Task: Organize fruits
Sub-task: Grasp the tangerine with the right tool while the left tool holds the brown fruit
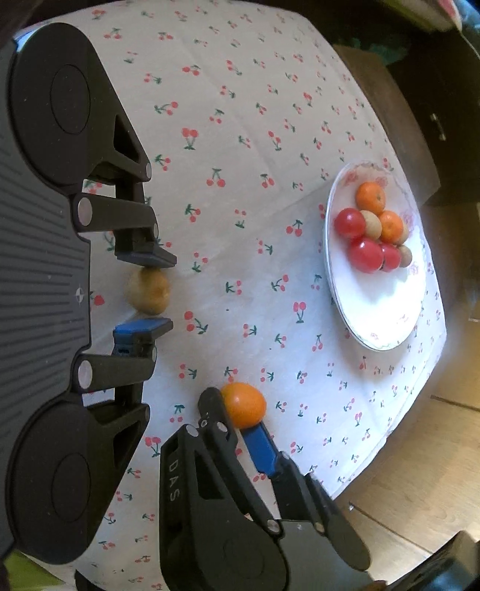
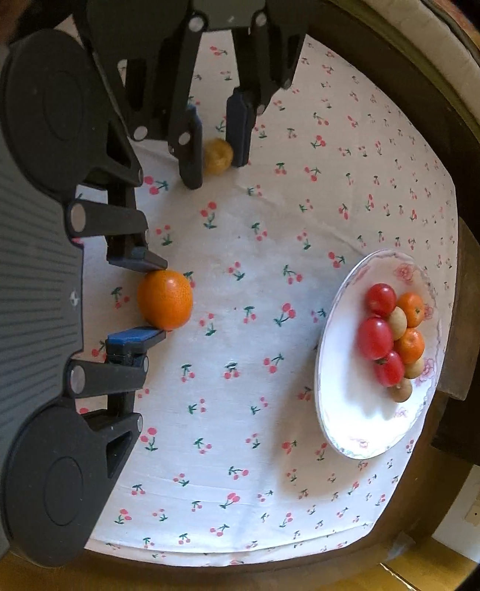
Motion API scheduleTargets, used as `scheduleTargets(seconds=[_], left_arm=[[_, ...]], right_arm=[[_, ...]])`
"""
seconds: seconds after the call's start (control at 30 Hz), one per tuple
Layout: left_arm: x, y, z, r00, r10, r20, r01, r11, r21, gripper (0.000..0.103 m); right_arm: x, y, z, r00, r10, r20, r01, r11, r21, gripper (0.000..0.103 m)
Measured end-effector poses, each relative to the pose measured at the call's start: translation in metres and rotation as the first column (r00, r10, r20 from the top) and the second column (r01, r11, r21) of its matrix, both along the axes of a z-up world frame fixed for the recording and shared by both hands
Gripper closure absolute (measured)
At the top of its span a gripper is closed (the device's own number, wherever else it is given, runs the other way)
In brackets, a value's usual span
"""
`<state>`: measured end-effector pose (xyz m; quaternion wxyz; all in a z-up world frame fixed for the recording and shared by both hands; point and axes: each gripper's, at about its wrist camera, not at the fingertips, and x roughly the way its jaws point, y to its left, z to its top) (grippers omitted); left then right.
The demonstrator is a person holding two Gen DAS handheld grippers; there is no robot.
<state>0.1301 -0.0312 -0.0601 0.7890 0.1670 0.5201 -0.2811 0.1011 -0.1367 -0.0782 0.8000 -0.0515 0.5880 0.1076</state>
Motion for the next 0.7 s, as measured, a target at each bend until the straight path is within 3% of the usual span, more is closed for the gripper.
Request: scheduleTargets(seconds=[0.17, 0.43, 0.53, 0.63, 0.7], left_arm=[[-0.009, 0.004, 0.005, 0.998, 0.056, 0.02, -0.056, 0.998, 0.026, 0.057], [-0.014, -0.006, 0.014, 0.986, 0.159, 0.038, -0.161, 0.985, 0.054, 0.054], [-0.013, -0.011, 0.011, 0.977, 0.214, 0.012, -0.214, 0.976, 0.041, 0.056], [-0.016, -0.02, 0.004, 0.98, 0.199, 0.013, -0.2, 0.977, 0.077, 0.062], [-0.016, -0.021, 0.004, 0.981, 0.191, 0.012, -0.191, 0.98, 0.051, 0.062]], right_arm=[[-0.004, -0.008, 0.002, 1.0, -0.017, 0.017, 0.017, 0.999, 0.042, 0.05], [-0.004, -0.011, 0.007, 0.998, -0.022, 0.062, 0.02, 0.999, 0.042, 0.051], [-0.007, -0.017, 0.007, 0.997, -0.032, 0.068, 0.027, 0.998, 0.064, 0.059], [-0.008, -0.017, 0.005, 0.997, -0.024, 0.073, 0.019, 0.998, 0.068, 0.064], [-0.006, -0.017, 0.006, 0.997, -0.022, 0.077, 0.016, 0.997, 0.072, 0.066]])
